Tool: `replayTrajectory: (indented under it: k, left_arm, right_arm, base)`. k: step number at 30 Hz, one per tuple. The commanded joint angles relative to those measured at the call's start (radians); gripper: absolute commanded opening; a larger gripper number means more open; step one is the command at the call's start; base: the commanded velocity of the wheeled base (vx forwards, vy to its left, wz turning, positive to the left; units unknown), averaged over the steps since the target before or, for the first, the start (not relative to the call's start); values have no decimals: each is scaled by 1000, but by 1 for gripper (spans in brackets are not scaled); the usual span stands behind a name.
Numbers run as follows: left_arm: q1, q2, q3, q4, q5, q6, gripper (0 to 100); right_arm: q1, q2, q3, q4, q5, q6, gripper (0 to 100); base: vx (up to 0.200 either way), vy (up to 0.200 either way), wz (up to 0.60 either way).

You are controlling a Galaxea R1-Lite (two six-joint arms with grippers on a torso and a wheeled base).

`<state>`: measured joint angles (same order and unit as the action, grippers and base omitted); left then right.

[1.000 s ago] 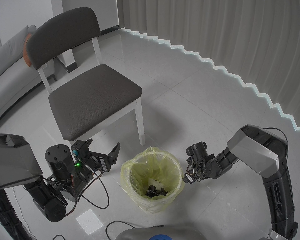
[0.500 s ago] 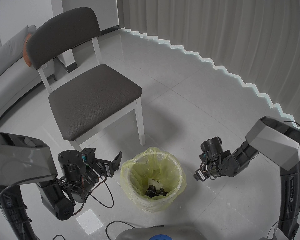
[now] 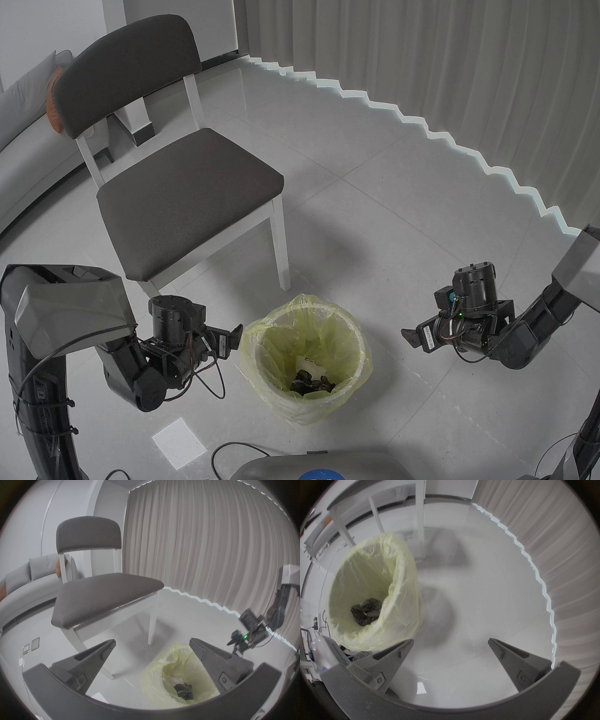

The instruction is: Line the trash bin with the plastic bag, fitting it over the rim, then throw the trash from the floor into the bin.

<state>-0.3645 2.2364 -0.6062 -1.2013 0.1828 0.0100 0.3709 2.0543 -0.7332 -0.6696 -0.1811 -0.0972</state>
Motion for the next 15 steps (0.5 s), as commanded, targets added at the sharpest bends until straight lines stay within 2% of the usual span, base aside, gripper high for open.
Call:
replayTrajectory:
  k: [1,3,4,8,10,15]
  left_arm:
    - [21,8,-190,187,-43,-67,100]
    - [18,2,-221,243,-52,-77,100]
    - [15,-1,-264,316,-54,-82,100]
    - [13,5,-377,482,-55,-85,100]
    - [9,8,-415,542,-55,-85,100]
    - [18,39,-469,594,-55,-82,100]
  right_arm:
    - [3,-109,123,-140,17,96,100]
    - [3,-114,153,-182,22,119,100]
    - [3,-114,190,-245,37,139,100]
    - [-7,-101,247,-374,87,131,100]
    - [-17,-98,248,-389,91,129,100]
    - [-46,-98,253,-390,92,128,100]
  base:
    - [0,0,0]
    - [0,0,0]
    - [0,0,0]
    - [0,0,0]
    - [0,0,0]
    - [0,0,0]
